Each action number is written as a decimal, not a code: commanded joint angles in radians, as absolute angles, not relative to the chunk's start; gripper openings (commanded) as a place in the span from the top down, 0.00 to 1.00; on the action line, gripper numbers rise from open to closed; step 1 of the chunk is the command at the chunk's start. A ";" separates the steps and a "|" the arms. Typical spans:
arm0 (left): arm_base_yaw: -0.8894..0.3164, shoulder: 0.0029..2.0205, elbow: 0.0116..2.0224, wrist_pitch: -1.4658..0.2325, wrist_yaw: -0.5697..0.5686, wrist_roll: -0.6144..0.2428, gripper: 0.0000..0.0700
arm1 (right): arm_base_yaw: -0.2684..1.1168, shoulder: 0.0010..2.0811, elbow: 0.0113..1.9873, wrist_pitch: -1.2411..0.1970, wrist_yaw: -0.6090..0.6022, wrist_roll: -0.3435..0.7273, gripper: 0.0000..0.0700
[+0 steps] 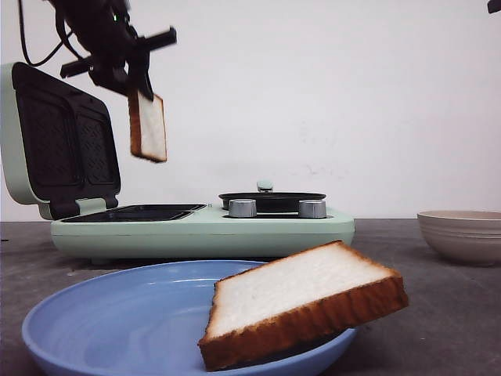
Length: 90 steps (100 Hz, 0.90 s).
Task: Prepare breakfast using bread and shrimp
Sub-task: 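Lower the held bread into the sandwich maker plate and release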
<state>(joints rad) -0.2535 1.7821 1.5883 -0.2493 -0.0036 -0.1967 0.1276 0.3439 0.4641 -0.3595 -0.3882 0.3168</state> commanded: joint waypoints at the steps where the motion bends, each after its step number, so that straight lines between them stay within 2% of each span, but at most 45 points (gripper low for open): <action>1: -0.264 1.810 1.613 -0.249 -0.031 -0.129 1.00 | 0.130 0.353 0.473 -0.354 -0.384 0.303 0.28; 25: -0.304 1.855 1.613 -0.254 -0.114 0.044 1.00 | 0.130 0.387 0.473 -0.352 -0.384 0.300 0.28; 39: -0.322 1.885 1.613 -0.255 -0.142 0.058 1.00 | 0.130 0.405 0.473 -0.352 -0.383 0.299 0.28; 60: -0.349 1.921 1.613 -0.227 -0.221 0.145 1.00 | 0.130 0.411 0.473 -0.353 -0.383 0.299 0.28; 80: -0.363 1.949 1.613 -0.221 -0.312 0.186 1.00 | 0.130 0.411 0.473 -0.353 -0.369 0.299 0.28; 90: -0.370 1.951 1.613 -0.222 -0.314 0.201 1.00 | 0.130 0.411 0.473 -0.353 -0.366 0.299 0.28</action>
